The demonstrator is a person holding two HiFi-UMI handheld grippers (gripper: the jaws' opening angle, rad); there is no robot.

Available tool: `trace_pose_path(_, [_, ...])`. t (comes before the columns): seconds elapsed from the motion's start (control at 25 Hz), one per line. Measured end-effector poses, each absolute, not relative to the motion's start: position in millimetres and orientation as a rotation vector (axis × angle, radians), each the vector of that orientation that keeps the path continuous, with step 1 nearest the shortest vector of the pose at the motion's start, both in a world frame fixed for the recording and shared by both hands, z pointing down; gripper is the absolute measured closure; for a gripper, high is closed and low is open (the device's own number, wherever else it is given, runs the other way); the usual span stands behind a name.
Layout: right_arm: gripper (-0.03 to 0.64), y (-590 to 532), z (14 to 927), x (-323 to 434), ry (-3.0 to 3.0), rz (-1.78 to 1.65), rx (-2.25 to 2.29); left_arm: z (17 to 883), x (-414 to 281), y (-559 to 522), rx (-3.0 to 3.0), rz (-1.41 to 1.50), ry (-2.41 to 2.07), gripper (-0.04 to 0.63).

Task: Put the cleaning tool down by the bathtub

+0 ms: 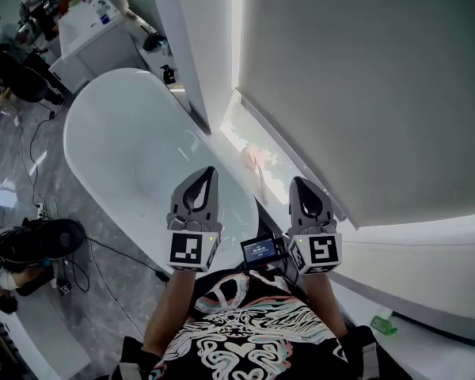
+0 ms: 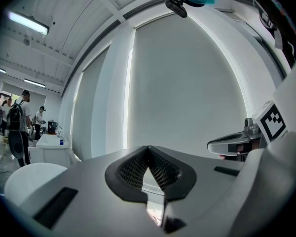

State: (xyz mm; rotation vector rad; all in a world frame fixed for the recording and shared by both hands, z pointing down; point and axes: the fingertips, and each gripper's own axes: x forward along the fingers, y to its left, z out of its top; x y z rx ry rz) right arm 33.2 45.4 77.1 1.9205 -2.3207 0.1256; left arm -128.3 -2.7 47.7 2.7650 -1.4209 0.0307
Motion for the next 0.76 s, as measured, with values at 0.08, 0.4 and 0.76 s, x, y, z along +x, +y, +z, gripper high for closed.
trace_pose_path(0.08, [0.591,48,74,33,-2.322,0.113,1.921,53,-130,1,2.762,0.076,-1.414,0.58])
trace_pose_path(0.4, [0.591,67,66,37,-2.31,0.114,1.952,44,-129,8,2.733,-0.032,-1.434,0.58])
trace_pose_path(0.76, [0.592,75,85,44,-2.303,0.146,1.97,65,-122,13,2.754,0.051,-1.42,0.58])
